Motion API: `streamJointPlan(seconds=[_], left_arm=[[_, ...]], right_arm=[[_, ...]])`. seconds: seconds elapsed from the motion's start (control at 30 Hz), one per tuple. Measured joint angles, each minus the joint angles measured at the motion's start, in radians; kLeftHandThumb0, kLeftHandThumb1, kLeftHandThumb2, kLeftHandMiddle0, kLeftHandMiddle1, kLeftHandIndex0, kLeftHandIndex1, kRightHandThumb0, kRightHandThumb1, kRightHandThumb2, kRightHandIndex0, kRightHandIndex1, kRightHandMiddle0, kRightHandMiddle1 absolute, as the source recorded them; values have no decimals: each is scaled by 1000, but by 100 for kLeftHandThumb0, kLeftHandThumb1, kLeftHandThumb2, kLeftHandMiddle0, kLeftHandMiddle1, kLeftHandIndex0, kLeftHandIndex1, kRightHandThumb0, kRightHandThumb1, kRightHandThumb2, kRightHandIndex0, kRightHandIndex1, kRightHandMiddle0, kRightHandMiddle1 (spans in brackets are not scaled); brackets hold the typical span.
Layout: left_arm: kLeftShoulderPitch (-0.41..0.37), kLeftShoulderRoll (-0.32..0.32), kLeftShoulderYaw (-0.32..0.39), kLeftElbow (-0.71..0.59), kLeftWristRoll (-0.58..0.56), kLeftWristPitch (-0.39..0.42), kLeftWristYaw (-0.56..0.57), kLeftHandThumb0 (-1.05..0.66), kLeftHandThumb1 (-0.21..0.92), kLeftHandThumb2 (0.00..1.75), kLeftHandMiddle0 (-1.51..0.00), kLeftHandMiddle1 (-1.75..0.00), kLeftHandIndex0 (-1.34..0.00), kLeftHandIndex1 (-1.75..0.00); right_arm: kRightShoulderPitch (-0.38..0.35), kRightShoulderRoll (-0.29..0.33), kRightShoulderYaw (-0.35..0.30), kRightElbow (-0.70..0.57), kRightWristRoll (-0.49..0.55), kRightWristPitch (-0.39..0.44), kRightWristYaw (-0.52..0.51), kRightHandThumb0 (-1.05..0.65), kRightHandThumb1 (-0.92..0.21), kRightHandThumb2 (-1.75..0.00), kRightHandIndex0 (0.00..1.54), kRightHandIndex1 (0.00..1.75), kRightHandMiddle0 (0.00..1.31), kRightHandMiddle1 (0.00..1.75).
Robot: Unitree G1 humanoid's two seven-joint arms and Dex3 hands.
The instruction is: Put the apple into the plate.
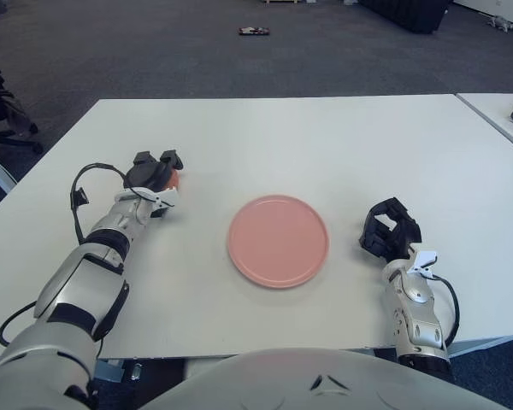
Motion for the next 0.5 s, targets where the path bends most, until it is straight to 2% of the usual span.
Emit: streamJointPlan(seconds=[0.23,0.5], left_arm=[[5,-1,31,-12,-41,-11,-25,0,-11,175,-99,-158,-71,-175],[39,8,95,-119,-129,-44,-156,0,-11,175,-98,-158,-70,-175]], right_arm=[[1,0,-1,11,0,-39,4,-48,-32,-132,108,175,61,175],[0,-1,-9,13,2,-42,15,-48,-32,-132,109,175,61,175]])
